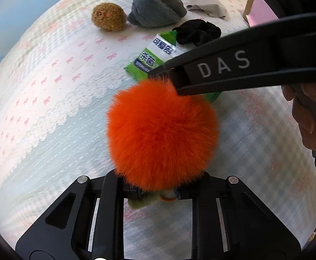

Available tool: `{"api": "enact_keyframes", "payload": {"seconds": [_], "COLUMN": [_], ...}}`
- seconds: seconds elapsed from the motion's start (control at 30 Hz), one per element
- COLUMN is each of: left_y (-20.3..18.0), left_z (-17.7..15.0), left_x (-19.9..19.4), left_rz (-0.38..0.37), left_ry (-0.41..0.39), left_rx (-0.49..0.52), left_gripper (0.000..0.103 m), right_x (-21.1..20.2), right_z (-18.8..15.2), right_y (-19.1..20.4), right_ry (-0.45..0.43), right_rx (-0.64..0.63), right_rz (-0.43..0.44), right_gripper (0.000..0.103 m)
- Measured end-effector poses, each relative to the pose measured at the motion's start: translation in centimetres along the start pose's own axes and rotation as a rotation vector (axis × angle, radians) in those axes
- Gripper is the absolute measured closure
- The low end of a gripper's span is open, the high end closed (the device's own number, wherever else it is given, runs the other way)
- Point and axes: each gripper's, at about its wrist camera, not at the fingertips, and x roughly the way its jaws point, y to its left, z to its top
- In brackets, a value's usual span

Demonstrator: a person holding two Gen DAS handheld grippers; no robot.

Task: Organize soft objects
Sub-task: 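Grasp the orange pompom with the left tool while the right tool grasps the green packet, then carry the orange pompom and green packet into the box and open both tools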

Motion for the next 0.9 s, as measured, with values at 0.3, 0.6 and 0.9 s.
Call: {"api": "enact_keyframes", "payload": {"seconds": [0.3,0.6,0.9], "left_y": [0.3,-1.1,-2.8], "left_z": [-0.2,-1.2,-0.2], "left_x": [-3.0,-10.5,-20.2], "left_rz": [0.015,0.043,0.054], "left_ry": [-0.041,-0.112,-0.204], "left_rx": [-0.009,0.007,0.022], "left_gripper": [0.087,0.087,0.087], "right_x": [-2.0,-8.1,-19.2], "right_z": [-0.3,-0.1,-0.2], "right_y": [0.6,2.9,6.0], "right_ry": [-0.039,-0.124,-0.246], "right_rx": [0.02,0.037,0.049], "right_rz": [-0.008,-0.031,-0.077], "right_gripper": [0.077,0.077,0.077]}}
